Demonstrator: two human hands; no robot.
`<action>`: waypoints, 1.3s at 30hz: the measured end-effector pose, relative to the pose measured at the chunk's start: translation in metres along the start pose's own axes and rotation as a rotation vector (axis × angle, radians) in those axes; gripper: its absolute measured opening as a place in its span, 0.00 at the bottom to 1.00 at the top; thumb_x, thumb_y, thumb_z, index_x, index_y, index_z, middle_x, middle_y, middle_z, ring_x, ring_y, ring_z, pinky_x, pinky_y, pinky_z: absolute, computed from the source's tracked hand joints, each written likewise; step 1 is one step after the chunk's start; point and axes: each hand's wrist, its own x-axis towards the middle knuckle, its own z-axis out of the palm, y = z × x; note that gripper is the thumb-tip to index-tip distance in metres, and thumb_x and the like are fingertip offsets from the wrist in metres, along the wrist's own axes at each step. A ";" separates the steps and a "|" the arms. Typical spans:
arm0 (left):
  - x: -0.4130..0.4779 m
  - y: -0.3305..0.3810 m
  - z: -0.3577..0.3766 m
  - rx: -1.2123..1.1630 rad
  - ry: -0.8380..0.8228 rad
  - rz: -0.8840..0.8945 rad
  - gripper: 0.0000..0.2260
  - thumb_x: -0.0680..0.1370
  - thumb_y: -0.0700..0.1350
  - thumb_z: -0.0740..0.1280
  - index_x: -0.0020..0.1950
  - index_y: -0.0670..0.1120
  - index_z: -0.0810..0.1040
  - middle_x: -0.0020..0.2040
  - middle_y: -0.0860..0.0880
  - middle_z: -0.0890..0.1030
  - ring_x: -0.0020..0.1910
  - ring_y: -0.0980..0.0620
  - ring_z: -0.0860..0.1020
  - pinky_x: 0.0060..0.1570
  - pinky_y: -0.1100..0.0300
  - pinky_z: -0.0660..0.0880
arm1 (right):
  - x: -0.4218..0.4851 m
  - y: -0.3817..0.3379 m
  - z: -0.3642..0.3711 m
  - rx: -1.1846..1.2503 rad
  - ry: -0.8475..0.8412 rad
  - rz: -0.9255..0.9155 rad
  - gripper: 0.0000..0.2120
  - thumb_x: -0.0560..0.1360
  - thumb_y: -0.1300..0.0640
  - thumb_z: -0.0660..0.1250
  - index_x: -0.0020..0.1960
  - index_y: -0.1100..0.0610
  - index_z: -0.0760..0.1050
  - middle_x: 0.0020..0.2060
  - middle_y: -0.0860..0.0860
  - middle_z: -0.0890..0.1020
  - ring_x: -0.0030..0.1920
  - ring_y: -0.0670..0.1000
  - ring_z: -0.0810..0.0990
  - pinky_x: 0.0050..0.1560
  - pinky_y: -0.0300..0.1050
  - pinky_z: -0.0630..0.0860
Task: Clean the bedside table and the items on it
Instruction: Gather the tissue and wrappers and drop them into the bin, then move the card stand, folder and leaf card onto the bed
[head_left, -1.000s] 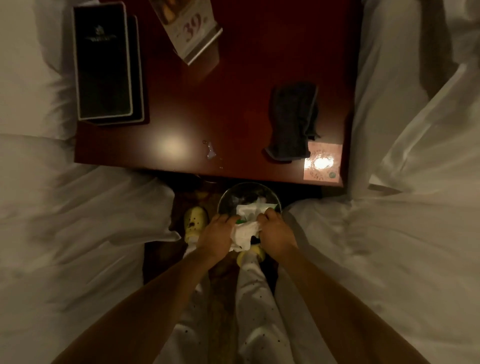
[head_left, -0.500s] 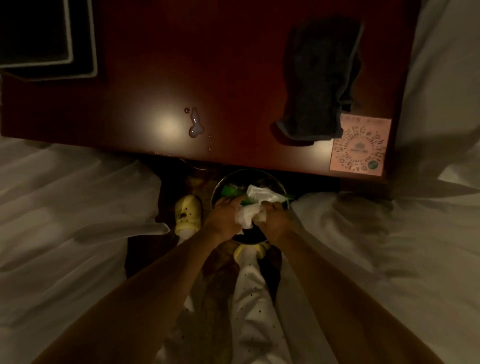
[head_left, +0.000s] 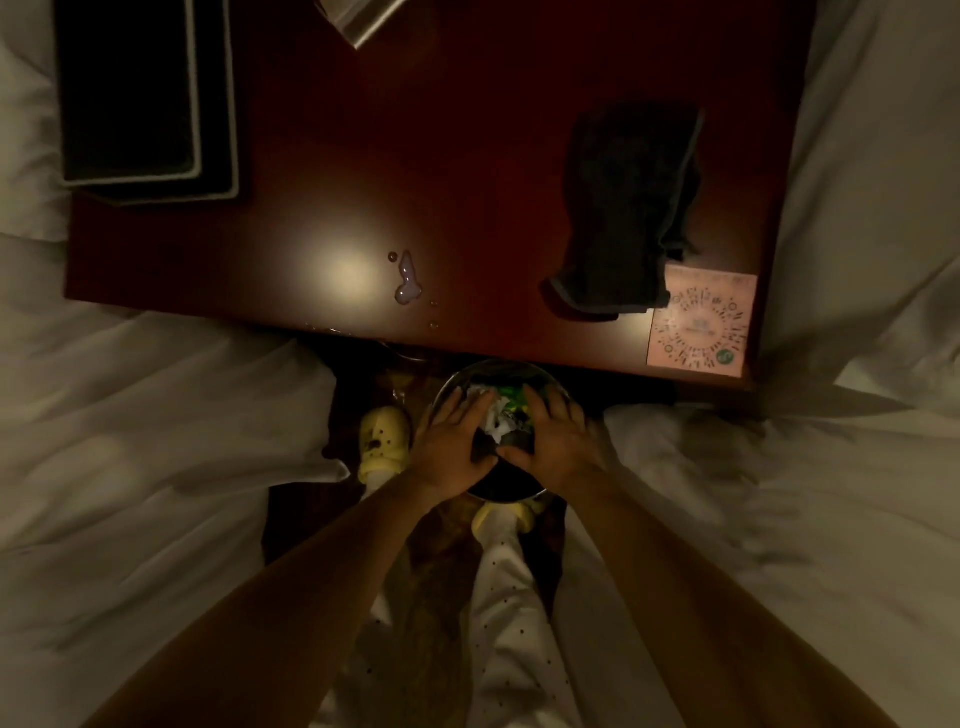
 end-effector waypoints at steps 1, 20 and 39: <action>-0.002 0.002 -0.005 -0.015 0.009 -0.002 0.37 0.75 0.52 0.65 0.76 0.53 0.46 0.78 0.50 0.55 0.78 0.49 0.47 0.75 0.47 0.51 | -0.002 -0.003 -0.004 0.000 -0.003 -0.003 0.40 0.72 0.37 0.61 0.76 0.49 0.44 0.76 0.56 0.50 0.75 0.62 0.52 0.71 0.60 0.56; -0.109 0.024 -0.116 -0.056 0.279 -0.108 0.38 0.66 0.64 0.47 0.69 0.46 0.68 0.67 0.45 0.73 0.66 0.45 0.70 0.64 0.52 0.70 | -0.093 -0.089 -0.099 -0.084 0.042 -0.291 0.36 0.72 0.39 0.62 0.74 0.53 0.54 0.70 0.55 0.64 0.69 0.57 0.64 0.64 0.53 0.69; -0.133 0.072 -0.297 -0.213 0.753 0.005 0.37 0.74 0.48 0.68 0.77 0.47 0.50 0.72 0.42 0.66 0.69 0.41 0.67 0.65 0.46 0.69 | -0.110 -0.157 -0.292 -0.005 0.522 -0.270 0.46 0.69 0.35 0.65 0.76 0.55 0.47 0.75 0.57 0.56 0.73 0.61 0.56 0.72 0.57 0.58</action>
